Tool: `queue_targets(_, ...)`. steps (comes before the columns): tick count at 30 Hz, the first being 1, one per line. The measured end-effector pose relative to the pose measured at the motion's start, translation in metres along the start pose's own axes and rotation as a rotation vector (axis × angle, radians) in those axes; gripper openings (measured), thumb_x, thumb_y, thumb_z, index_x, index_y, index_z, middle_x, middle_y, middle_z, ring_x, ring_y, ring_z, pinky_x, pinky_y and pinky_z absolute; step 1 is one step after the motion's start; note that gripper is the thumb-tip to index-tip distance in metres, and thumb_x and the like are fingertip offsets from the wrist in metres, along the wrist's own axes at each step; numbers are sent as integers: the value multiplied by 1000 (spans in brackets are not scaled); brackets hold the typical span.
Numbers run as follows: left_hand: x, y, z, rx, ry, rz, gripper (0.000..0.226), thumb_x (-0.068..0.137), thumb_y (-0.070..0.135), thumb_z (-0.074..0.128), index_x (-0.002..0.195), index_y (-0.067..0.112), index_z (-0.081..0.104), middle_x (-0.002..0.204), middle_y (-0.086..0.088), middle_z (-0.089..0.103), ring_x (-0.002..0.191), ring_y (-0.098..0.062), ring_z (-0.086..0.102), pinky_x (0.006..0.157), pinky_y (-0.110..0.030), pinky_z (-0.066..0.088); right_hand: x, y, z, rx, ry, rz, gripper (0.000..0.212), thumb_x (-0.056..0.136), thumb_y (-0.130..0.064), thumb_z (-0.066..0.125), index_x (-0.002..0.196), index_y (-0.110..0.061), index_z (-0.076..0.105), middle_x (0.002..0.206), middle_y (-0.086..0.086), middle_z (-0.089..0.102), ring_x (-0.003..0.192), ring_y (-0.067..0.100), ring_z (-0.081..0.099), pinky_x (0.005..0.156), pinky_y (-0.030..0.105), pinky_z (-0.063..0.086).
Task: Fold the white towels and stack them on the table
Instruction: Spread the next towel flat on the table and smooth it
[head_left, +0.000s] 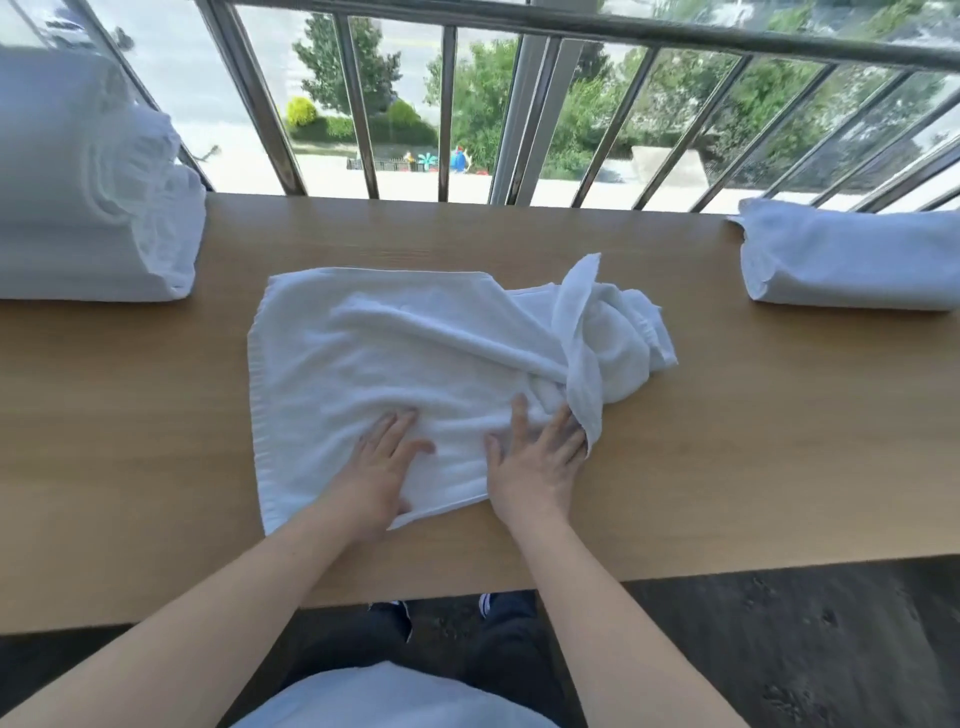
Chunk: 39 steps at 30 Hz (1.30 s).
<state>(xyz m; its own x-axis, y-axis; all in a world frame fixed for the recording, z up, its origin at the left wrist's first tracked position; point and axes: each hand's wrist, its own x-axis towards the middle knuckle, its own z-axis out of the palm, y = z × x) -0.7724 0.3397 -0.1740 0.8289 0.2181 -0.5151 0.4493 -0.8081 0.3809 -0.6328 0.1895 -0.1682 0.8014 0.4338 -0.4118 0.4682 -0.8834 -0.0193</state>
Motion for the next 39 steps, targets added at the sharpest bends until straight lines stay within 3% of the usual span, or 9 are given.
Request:
queue_targets(8,5,22,-12,58,-67,-172,68,86,21,76,135,34,31,165,0,-11,154,-25,-9,123,-38,14,21,80,-20,43,70,-28,68,104,-54,19,158,-22,-8,161,27,-8,145,47,17,116,51,30)
queue_targets(11,34,55,-33,97,-75,-306,51,85,31,77,125,26,46,157,-7,18,146,-30,24,107,-36,36,31,102,-33,126,131,-106,58,105,-44,25,156,-18,15,150,19,27,129,37,44,92,40,49)
queue_targets(14,83,102,-59,-34,153,-216,31,89,38,72,116,25,62,123,2,50,117,-23,54,85,-31,41,51,125,-50,291,179,-152,45,106,-36,32,146,-16,32,138,6,45,107,32,61,68,36,44)
queue_targets(17,134,152,-81,-277,395,-27,40,87,27,77,125,22,62,129,1,53,116,-21,54,93,-28,40,72,146,-67,447,208,-88,38,105,-37,36,137,-15,36,122,4,59,96,37,64,73,42,46)
queue_targets(21,196,192,-106,-420,362,30,66,90,21,75,148,19,44,155,-4,37,114,-23,56,90,-18,45,97,172,-85,648,160,94,37,99,-51,44,116,-20,33,102,5,66,93,37,64,74,41,42)
queue_targets(27,237,217,-120,-314,213,-43,55,82,51,76,130,31,59,110,7,63,100,-16,60,78,-30,46,119,187,-97,1177,-48,77,23,88,-38,60,109,-44,50,92,-17,65,78,2,60,60,18,42)
queue_targets(32,250,231,-122,-184,366,145,28,82,40,79,108,32,74,93,4,69,94,-22,57,92,-46,44,121,208,-96,1709,-215,82,24,91,-24,69,114,-25,64,104,-5,72,94,8,69,74,20,52)
queue_targets(36,261,227,-128,-298,574,168,15,85,21,79,90,35,74,87,15,62,92,-20,48,89,-37,38,98,252,-74,1674,-216,96,28,90,-1,60,113,-16,63,102,4,73,92,15,68,73,24,53)
queue_targets(39,275,229,-133,-444,692,115,23,86,11,76,94,32,69,88,12,57,87,-19,48,85,-40,47,64,280,-50,1614,-254,182,16,88,-15,70,95,-30,68,86,-8,72,80,11,69,65,19,52)
